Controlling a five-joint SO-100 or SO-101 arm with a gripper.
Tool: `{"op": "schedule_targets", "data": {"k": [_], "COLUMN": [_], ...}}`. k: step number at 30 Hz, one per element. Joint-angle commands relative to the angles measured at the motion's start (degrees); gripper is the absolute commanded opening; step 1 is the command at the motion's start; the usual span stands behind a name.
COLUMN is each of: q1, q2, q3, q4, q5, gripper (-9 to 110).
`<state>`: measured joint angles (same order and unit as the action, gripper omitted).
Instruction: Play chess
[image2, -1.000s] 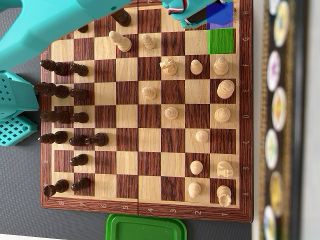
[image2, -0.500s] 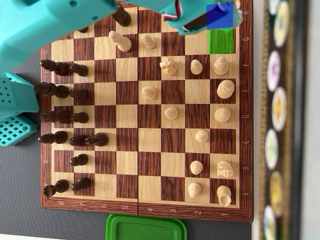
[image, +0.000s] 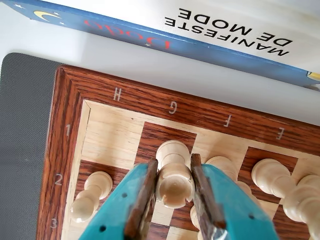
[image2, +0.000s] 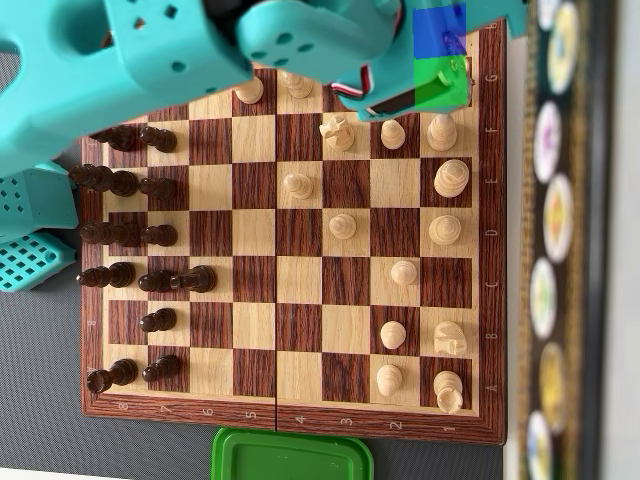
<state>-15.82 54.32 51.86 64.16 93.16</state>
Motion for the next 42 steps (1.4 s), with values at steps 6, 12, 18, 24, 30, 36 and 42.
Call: {"op": "schedule_targets", "data": {"k": [6,12,18,24,30,36,42], "q1": [0.00,-0.62,-1.41,-1.93,-1.67,-1.49,-1.49], "q2": [3.96,3.96,3.96,3.96,3.96,3.96,3.87], "q3": [0.79,0.88,0.70,0.62,0.53,0.44,0.53], "q4": [-0.09,-0.53,-0.53,-0.53,-0.62,-2.20,-2.90], "q5": [-0.35,-0.26,-0.09,-0.09,0.09,-0.35,-0.35], "gripper": [8,8,8,8,8,9,9]}}
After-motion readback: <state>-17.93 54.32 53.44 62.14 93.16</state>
